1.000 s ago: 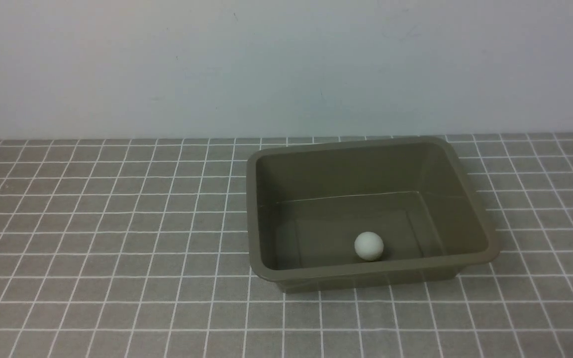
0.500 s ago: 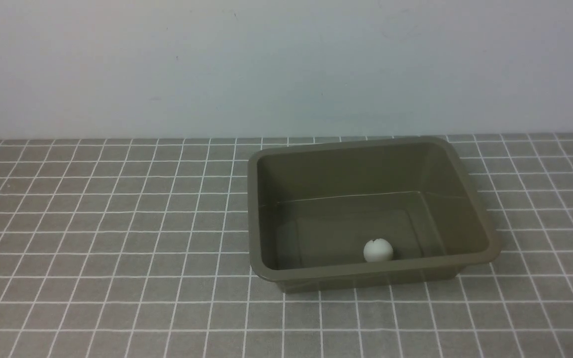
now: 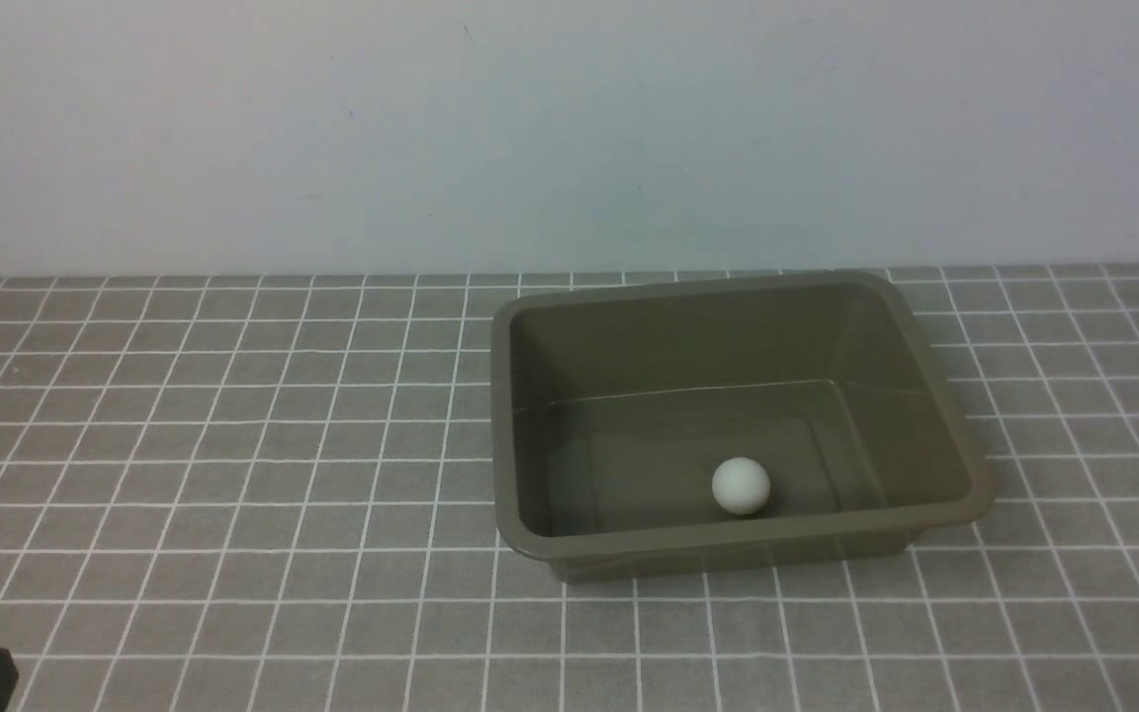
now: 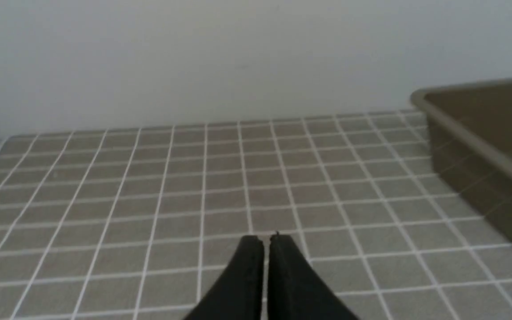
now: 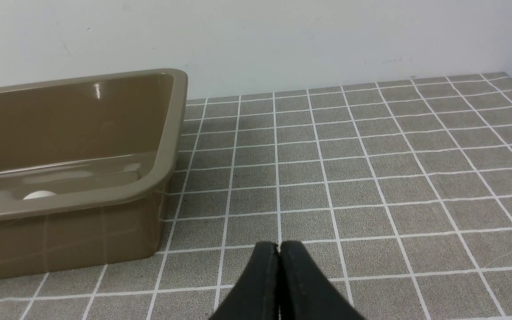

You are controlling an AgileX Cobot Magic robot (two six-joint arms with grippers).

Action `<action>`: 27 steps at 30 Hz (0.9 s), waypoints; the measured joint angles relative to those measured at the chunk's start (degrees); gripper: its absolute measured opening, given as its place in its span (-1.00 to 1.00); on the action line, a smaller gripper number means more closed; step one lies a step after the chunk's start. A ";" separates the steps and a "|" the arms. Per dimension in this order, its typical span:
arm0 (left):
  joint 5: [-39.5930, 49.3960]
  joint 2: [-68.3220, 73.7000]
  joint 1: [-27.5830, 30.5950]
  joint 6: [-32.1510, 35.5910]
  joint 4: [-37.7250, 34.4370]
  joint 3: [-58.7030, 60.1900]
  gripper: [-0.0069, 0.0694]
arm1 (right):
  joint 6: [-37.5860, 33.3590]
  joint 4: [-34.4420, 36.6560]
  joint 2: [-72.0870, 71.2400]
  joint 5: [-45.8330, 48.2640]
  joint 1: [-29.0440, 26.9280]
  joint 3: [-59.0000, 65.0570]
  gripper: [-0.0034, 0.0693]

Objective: Put the table tennis balls into the box on the grey coffee tablecloth.

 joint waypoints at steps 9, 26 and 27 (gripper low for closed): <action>7.02 -0.04 1.74 0.24 -0.22 0.21 -0.82 | 0.00 0.00 0.00 0.00 0.00 0.00 -0.93; 7.84 -0.04 1.74 0.05 -0.22 0.21 -0.82 | 0.00 0.00 0.00 0.00 0.00 0.00 -0.93; 7.84 -0.04 1.74 0.06 -0.22 0.21 -0.82 | 0.00 0.00 0.00 0.00 0.00 0.00 -0.93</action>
